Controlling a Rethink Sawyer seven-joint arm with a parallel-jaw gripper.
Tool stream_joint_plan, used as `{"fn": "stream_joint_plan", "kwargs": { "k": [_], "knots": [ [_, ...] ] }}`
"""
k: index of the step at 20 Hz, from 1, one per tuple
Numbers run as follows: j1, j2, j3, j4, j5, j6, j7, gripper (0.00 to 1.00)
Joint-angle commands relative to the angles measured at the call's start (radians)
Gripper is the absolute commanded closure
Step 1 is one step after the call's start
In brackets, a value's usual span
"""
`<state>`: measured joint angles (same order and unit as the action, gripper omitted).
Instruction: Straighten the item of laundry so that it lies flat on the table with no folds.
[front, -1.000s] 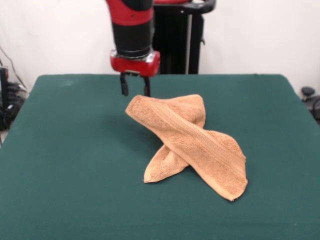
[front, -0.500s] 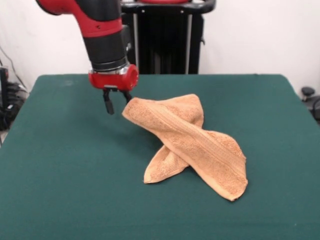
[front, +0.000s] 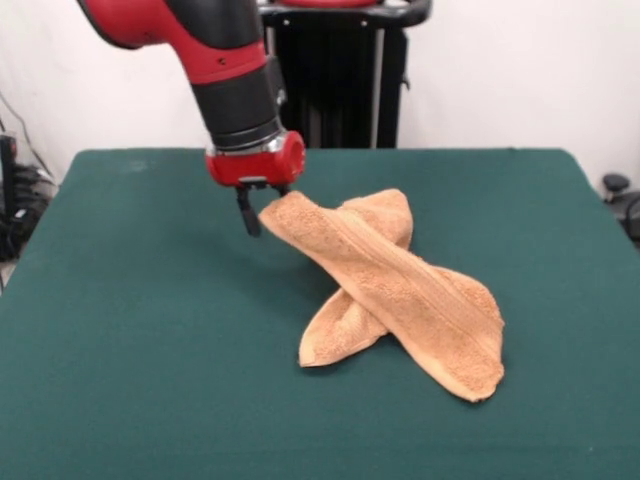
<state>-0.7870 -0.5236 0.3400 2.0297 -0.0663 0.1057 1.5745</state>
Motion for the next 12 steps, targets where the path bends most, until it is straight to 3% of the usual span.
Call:
{"fn": "stream_joint_plan", "kwargs": {
  "k": [1,12],
  "knots": [
    [0.001,0.049,0.189,0.024,-0.034,-0.023,0.115,0.00],
    [-0.056,0.107,0.257,0.011,-0.062,0.005,0.088,0.00]
  ]
}}
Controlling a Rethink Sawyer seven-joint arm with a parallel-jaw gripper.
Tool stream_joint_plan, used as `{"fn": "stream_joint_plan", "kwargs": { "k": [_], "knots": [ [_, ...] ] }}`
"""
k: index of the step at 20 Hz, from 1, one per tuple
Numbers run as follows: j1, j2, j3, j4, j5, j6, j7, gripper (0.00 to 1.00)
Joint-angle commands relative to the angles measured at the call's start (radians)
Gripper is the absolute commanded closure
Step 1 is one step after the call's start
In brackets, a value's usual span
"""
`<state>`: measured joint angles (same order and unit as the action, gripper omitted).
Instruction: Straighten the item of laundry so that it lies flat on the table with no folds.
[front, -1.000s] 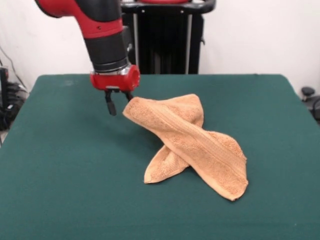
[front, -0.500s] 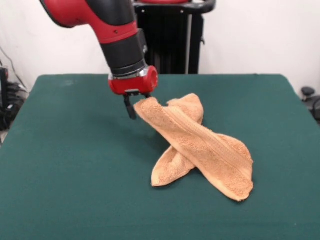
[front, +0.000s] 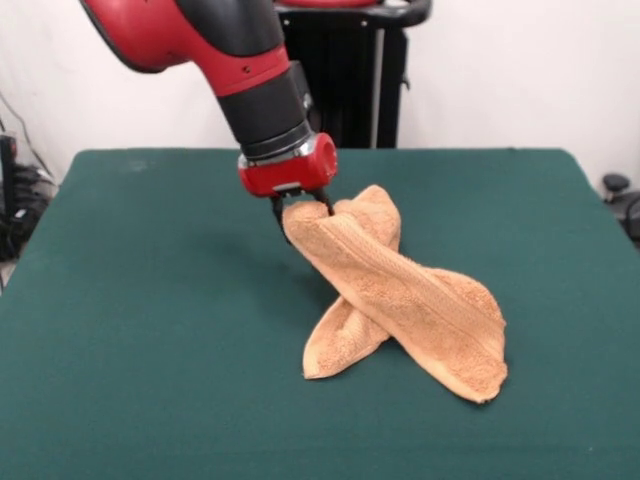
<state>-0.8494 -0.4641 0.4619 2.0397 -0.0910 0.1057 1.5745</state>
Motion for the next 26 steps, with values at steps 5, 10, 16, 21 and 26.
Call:
{"fn": "stream_joint_plan", "kwargs": {
  "k": [5,10,16,21,26],
  "knots": [
    [0.016,0.030,0.122,-0.013,-0.081,-0.006,0.069,0.00],
    [0.020,0.022,0.125,-0.011,-0.094,0.003,0.085,0.00],
    [0.026,0.008,0.125,-0.018,-0.098,0.025,0.091,0.00],
    [0.027,-0.026,0.120,0.000,-0.117,0.036,0.076,0.00],
    [0.049,-0.119,0.091,0.018,-0.151,0.092,0.036,0.00]
  ]
}}
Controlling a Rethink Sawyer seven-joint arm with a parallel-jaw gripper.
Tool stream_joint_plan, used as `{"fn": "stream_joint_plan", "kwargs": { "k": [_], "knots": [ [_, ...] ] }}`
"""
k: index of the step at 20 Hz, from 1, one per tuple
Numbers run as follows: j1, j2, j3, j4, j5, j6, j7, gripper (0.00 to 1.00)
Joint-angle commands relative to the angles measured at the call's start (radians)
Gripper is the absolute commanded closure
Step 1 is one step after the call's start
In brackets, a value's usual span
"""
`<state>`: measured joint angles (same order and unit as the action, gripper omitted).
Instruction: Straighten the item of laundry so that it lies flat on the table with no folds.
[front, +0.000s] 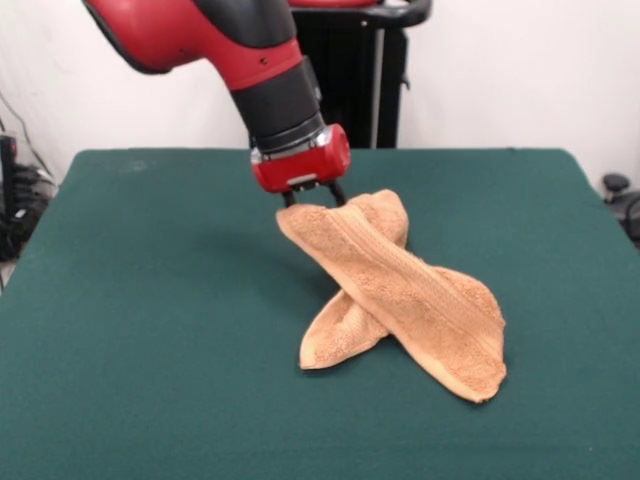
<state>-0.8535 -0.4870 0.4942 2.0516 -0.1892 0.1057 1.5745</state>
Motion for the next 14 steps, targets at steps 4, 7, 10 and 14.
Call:
{"fn": "stream_joint_plan", "kwargs": {
  "k": [4,7,10,14],
  "knots": [
    [0.002,-0.097,0.102,0.062,-0.088,0.052,0.042,0.00],
    [-0.002,-0.095,0.106,0.061,-0.106,0.045,0.040,0.00],
    [-0.008,-0.065,0.136,0.049,-0.125,0.025,0.043,0.00],
    [-0.027,-0.069,0.182,0.073,-0.127,0.041,0.050,0.00]
  ]
}}
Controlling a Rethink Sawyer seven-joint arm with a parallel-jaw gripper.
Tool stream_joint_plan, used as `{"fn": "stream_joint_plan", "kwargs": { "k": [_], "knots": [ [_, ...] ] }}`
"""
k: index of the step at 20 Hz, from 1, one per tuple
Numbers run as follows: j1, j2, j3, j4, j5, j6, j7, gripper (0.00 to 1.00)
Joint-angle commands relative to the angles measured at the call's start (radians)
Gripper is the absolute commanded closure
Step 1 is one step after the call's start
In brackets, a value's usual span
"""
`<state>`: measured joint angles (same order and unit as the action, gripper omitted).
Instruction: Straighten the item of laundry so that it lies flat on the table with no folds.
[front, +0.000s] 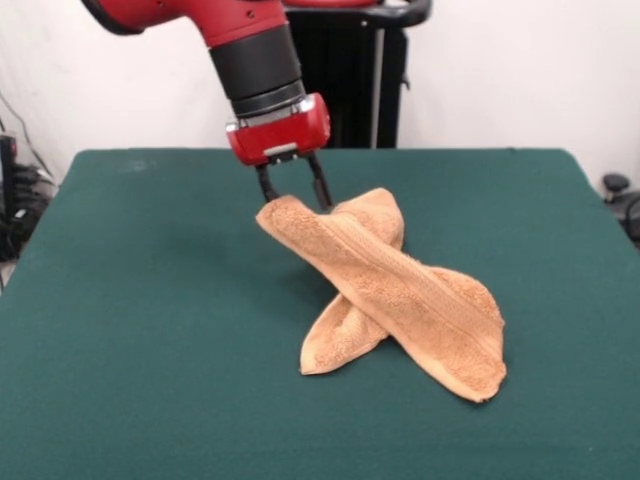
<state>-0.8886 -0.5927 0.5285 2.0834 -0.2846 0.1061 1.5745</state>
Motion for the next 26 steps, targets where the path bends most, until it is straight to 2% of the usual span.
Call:
{"fn": "stream_joint_plan", "kwargs": {
  "k": [1,2,4,5,9,11,14,16,20,21,23,26],
  "knots": [
    [0.004,0.032,0.150,0.050,-0.036,0.027,0.060,0.00],
    [-0.002,0.022,0.164,0.054,-0.046,0.009,0.062,0.00],
    [-0.008,0.030,0.165,0.057,-0.036,0.052,0.056,0.00],
    [-0.016,0.050,0.165,0.060,-0.047,0.027,0.062,0.00],
    [-0.047,0.029,0.203,0.101,-0.029,0.029,0.081,0.00],
    [-0.073,-0.013,0.240,0.130,0.019,0.108,0.082,0.00],
    [-0.098,-0.046,0.272,0.146,0.048,0.153,0.084,0.00],
    [-0.116,-0.052,0.303,0.144,0.064,0.173,0.083,0.00],
    [-0.117,-0.011,0.281,0.109,0.071,0.199,0.077,0.00],
    [-0.131,-0.010,0.304,0.103,0.071,0.193,0.071,0.00],
    [-0.141,-0.048,0.314,0.105,0.101,0.258,0.070,0.00],
    [-0.144,-0.056,0.313,0.079,0.101,0.276,0.060,0.00]
  ]
}}
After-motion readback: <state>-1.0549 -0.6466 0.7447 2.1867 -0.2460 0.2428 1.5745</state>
